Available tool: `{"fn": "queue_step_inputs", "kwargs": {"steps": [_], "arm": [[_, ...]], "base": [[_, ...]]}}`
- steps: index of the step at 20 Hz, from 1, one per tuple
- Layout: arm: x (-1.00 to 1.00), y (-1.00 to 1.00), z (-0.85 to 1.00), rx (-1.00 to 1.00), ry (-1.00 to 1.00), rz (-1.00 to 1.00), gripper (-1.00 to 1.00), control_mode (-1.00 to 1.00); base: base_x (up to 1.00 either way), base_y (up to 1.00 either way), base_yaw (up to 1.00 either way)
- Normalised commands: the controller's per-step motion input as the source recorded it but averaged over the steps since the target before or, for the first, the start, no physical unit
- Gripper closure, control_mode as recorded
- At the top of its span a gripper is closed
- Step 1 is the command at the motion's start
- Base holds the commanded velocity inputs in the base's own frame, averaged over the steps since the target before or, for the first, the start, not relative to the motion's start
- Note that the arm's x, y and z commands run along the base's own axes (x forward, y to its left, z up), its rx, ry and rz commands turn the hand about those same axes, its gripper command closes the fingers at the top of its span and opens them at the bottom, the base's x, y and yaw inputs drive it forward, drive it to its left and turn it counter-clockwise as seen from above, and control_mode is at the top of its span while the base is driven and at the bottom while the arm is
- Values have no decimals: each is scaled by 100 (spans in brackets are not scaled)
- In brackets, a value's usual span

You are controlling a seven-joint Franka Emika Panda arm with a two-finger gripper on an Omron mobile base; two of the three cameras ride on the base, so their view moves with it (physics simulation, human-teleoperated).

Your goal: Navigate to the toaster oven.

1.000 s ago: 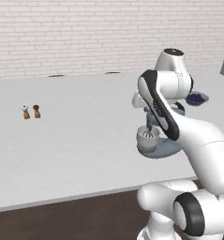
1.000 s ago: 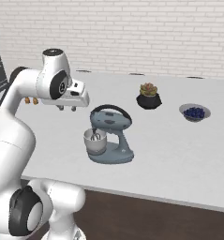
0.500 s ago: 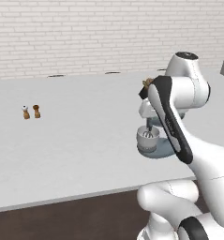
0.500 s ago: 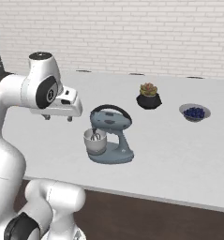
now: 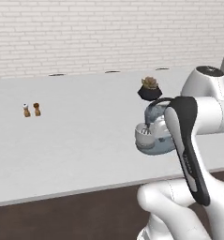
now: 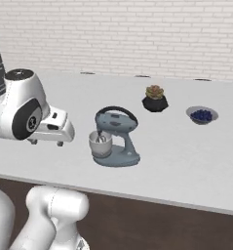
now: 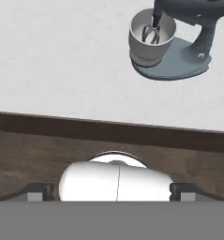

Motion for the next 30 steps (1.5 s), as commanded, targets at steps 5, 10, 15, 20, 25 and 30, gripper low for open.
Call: {"fn": "queue_step_inputs", "kwargs": {"steps": [5,10,15,20,25,30], "arm": [[0,0,0,0,0,0,-100,100],[0,0,0,0,0,0,-100,100],[0,0,0,0,0,0,-100,100],[0,0,0,0,0,0,-100,100],[0,0,0,0,0,0,-100,100],[0,0,0,0,0,0,-100,100]], "base": [[-100,0,-16],[-95,0,-54],[-33,0,-88],[-9,0,-100],[-9,0,-100],[-9,0,-100]]}}
